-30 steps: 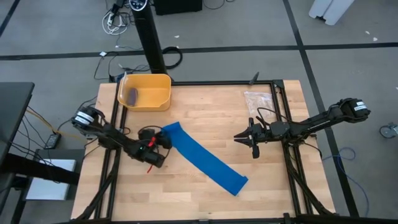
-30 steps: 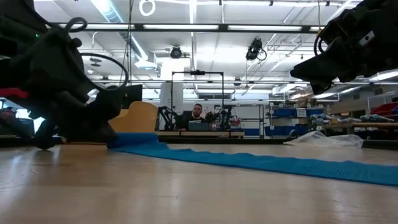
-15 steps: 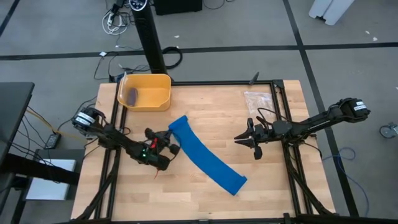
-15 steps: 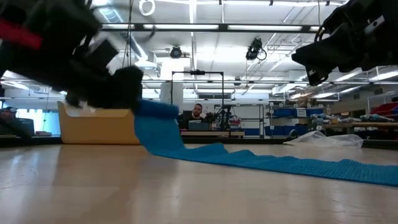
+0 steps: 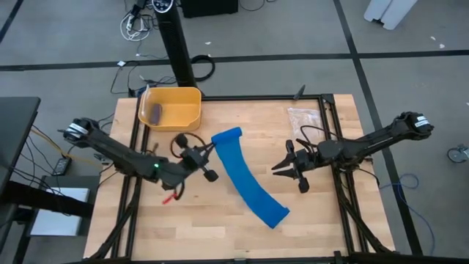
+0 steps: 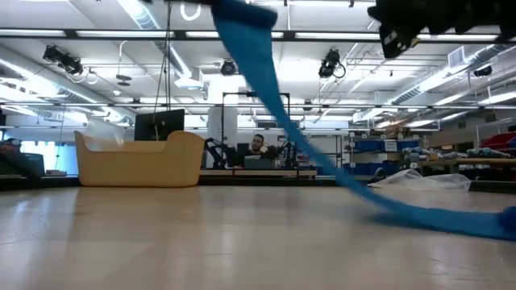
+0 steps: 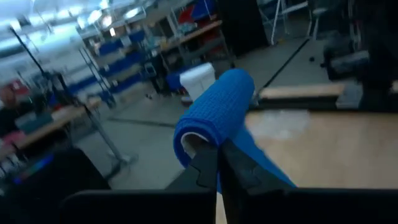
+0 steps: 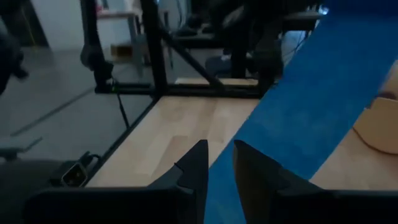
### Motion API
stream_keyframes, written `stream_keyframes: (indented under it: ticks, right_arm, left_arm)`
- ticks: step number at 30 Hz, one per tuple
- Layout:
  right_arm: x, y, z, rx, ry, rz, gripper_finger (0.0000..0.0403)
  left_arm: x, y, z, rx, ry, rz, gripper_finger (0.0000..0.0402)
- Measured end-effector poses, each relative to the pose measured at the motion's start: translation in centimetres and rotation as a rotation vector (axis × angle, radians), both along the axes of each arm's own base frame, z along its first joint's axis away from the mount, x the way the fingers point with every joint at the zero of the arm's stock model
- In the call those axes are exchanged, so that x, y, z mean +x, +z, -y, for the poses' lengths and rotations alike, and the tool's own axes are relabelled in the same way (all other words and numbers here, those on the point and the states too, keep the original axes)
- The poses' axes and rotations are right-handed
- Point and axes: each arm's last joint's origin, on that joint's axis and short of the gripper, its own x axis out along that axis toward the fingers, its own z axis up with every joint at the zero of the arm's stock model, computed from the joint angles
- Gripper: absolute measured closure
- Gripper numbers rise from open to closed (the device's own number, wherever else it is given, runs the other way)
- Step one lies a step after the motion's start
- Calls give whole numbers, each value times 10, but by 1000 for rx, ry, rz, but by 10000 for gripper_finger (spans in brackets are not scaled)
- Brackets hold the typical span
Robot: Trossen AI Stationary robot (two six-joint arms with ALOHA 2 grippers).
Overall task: Roll bandage
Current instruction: Roll the blue bandage
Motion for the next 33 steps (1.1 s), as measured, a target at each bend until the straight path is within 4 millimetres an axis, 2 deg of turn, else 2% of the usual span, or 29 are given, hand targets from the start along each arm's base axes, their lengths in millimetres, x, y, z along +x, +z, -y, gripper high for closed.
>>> stream_keyframes:
  ticks: [4, 7, 12, 17, 21, 28, 33]
  right_arm:
    - [1, 20, -9, -44, -2, -53, 319]
    - [-1, 32, -16, -64, 10, -54, 314]
    - [-4, 37, -24, -95, 41, -49, 305]
    - [-6, 30, -30, -172, 24, -93, 307]
    - [-1, 23, -35, -160, 30, -137, 306]
    - [20, -4, -47, -170, 31, -240, 303]
    - [39, -22, -54, -178, 24, -262, 302]
  left_arm:
    - [-4, 43, -1, 74, -22, -2, 396]
    - [-4, 68, -1, 112, -37, 4, 396]
    - [-6, 99, -2, 164, -44, -8, 396]
    - [-10, 122, -3, 177, -58, -22, 397]
    - [-13, 139, -4, 184, -76, -29, 397]
    - [-21, 171, -8, 199, -93, 10, 397]
    - [-25, 182, -9, 201, -120, 30, 397]
